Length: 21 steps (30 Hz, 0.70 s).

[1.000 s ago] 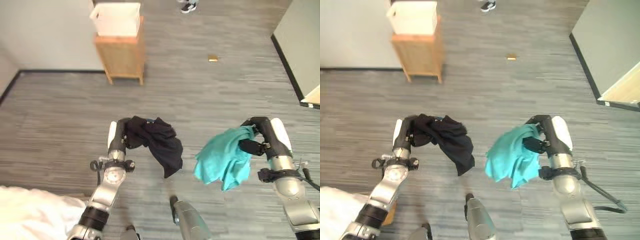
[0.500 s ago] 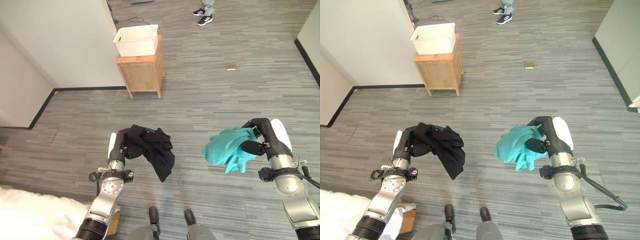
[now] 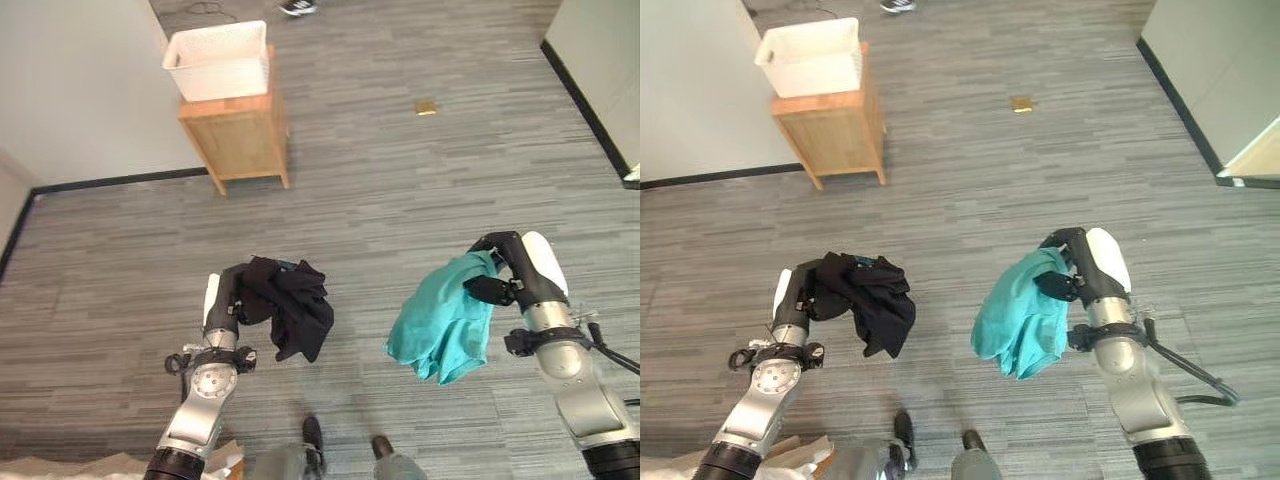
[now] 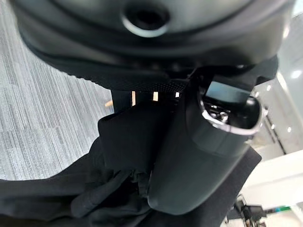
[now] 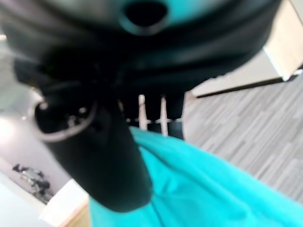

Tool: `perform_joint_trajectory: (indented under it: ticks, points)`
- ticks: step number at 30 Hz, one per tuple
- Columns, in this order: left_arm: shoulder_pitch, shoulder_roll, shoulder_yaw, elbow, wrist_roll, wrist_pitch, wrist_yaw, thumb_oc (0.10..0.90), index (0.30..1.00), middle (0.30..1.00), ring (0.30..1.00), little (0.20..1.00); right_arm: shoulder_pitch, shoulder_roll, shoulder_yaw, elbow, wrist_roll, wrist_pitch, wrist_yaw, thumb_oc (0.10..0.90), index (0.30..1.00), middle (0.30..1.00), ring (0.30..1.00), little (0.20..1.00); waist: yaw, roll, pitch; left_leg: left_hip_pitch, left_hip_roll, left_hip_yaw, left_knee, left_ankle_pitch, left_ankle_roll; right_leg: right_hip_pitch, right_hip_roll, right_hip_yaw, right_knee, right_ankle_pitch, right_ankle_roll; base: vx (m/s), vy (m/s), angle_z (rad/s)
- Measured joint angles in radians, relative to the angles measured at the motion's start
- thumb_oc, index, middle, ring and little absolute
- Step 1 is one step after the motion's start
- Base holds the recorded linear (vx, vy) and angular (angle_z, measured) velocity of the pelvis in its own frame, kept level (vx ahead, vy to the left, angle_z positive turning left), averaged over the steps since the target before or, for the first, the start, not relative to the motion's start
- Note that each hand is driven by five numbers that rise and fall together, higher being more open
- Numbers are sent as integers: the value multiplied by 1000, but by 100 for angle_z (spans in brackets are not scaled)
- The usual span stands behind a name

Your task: Pick up bed clothes into laundry basket.

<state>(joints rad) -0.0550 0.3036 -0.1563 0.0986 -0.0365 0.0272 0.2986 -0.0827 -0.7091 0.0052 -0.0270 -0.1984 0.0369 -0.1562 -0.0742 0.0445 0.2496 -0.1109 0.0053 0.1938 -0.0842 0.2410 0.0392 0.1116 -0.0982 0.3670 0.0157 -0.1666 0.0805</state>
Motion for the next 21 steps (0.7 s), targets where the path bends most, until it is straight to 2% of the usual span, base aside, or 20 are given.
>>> perform_joint_trajectory:
  ticks: [1, 3, 4, 5, 8, 9, 10, 11, 12, 13, 14, 15, 16, 17, 18, 19, 20, 21]
  points:
    - [-10, 2, 2, 9, -1, 1, 1, 400, 300, 300, 300, 300, -3, 18, 2, 2, -2, 4, 0, 400, 300, 300, 300, 300, -3, -21, 2, 27, -22, -6, -5, -34, 0, 30, -32, 6, -20, 4, 15, 389, 81, -26]
    - [-31, 14, 4, 9, -1, 1, 1, 400, 300, 300, 300, 300, -14, 16, 7, -11, -12, 3, 0, 400, 300, 300, 300, 300, 12, -30, -3, 41, -45, 19, -5, -58, 27, 27, -62, 0, -19, 24, 77, 210, 66, -25]
    - [-44, 25, 5, 9, 0, 1, 2, 400, 300, 300, 300, 300, -24, 16, 7, -18, -17, 3, 0, 400, 300, 300, 300, 300, 11, -32, -3, 43, -57, 20, -5, -59, 30, 24, -69, -10, -6, 24, 81, 40, 16, -14]
    - [-48, 29, 7, 9, 0, 1, 2, 400, 300, 300, 300, 300, -31, 17, 7, -19, -17, 3, 0, 400, 300, 300, 300, 300, 13, -32, -2, 46, -59, 20, -5, -59, 30, 16, -71, -9, 12, 20, 88, -3, 3, -9]
    - [-52, 34, 11, 10, 0, 1, 3, 400, 300, 300, 300, 300, -34, 17, 8, -19, -19, 3, 0, 400, 300, 300, 300, 300, 23, -39, 0, 85, -56, 16, -5, -68, 39, 7, -60, -9, 91, 17, 165, 160, -16, -18]
    - [-53, 43, 14, 10, 0, -1, 15, 400, 300, 300, 300, 300, -54, 21, 19, -19, -19, 3, 0, 400, 300, 300, 300, 300, 44, -32, 1, 94, -27, 36, -4, -72, 47, -70, -21, -48, 239, -11, 184, 50, -33, -56]
    - [-56, 45, 18, 13, 0, 0, 19, 400, 300, 300, 300, 300, -62, 21, 26, -20, -19, 0, 0, 400, 300, 300, 300, 300, 56, -28, 1, 96, -5, 40, -3, -73, 49, -134, 2, -79, 335, -21, 177, 162, -13, -75]
    - [-58, 40, 23, 17, -1, 0, 23, 400, 300, 300, 300, 300, -62, 14, 27, -29, -19, -10, 2, 400, 300, 300, 300, 300, 62, -30, 0, 97, 6, 41, 3, -75, 51, -173, -9, -132, 328, -47, 116, 143, 15, -65]
    - [-59, 27, 44, 18, -1, 0, 26, 400, 300, 300, 300, 300, -75, 5, 26, -54, -19, -14, 0, 400, 300, 300, 300, 300, 53, -34, 0, 96, 12, 41, 3, -80, 57, -149, -59, -170, 42, 13, 69, 96, 14, -36]
    - [-66, 40, 47, 17, 0, 0, 22, 400, 300, 300, 300, 300, -77, 7, 27, -73, -19, -17, 0, 400, 300, 300, 300, 300, 39, -63, -1, 97, -1, 37, 2, -80, 56, -133, -94, -169, -119, 144, 60, 0, 0, 0]
    - [-70, 49, 47, 17, -1, 1, 19, 400, 300, 300, 300, 300, -77, 11, 26, -76, -19, -19, -1, 400, 300, 300, 300, 300, 23, -83, 0, 101, -13, 29, 2, -80, 55, -133, -109, -170, -108, 231, 55, 237, 81, 46]
    - [-70, 44, 47, 15, 0, 0, 17, 400, 300, 300, 300, 300, -80, 15, 26, -72, -20, -18, -2, 400, 300, 300, 300, 300, 5, -96, 1, 95, -1, 18, 31, -109, 2, -116, -108, -173, -104, 218, 79, 283, 81, 33]
    - [-65, 41, 45, 11, 0, -7, 17, 400, 300, 300, 300, 300, -89, 20, 32, -67, -19, -17, 0, 400, 300, 300, 300, 300, 10, -109, 10, 49, 6, 30, 99, -189, -28, -128, -77, -171, -72, 203, 67, 356, 90, 17]
    - [-53, 25, 39, 14, -1, -7, 15, 400, 300, 300, 300, 300, -93, 6, 40, -67, -19, -17, 1, 400, 300, 300, 300, 300, 11, -87, 15, 63, -2, 21, 37, -163, -25, -127, -52, -175, -52, 200, 64, 185, 17, -10]
    - [-47, 20, 28, 18, -1, -5, 8, 400, 300, 300, 300, 300, -95, 6, 40, -65, -18, -17, 0, 400, 300, 300, 300, 300, 3, -61, 21, 94, 16, 38, 9, -113, -7, -129, -7, -175, -4, 172, 66, 228, 25, 12]
    - [-46, 20, 20, 23, -1, -1, 3, 400, 300, 300, 300, 300, -90, 11, 41, -62, -18, -17, 0, 400, 300, 300, 300, 300, -10, -63, 24, 109, 31, 15, -5, -106, -16, -141, 11, -181, 61, 134, 69, 167, 17, 16]
    - [-42, 21, 10, 22, 0, -1, -3, 400, 300, 300, 300, 300, -87, 8, 44, -65, -18, -18, 1, 400, 300, 300, 300, 300, -15, -62, 28, 123, 52, -5, -4, -107, -14, -212, 42, -183, 177, 50, 70, 101, 9, 34]
    - [-46, 21, 7, 21, -1, 0, -4, 400, 300, 300, 300, 300, -92, 2, 43, -72, -18, -26, -1, 400, 300, 300, 300, 300, -27, -68, 26, 120, 52, -39, -5, -111, -16, -210, 59, -156, 56, 85, 39, 267, -13, 49]
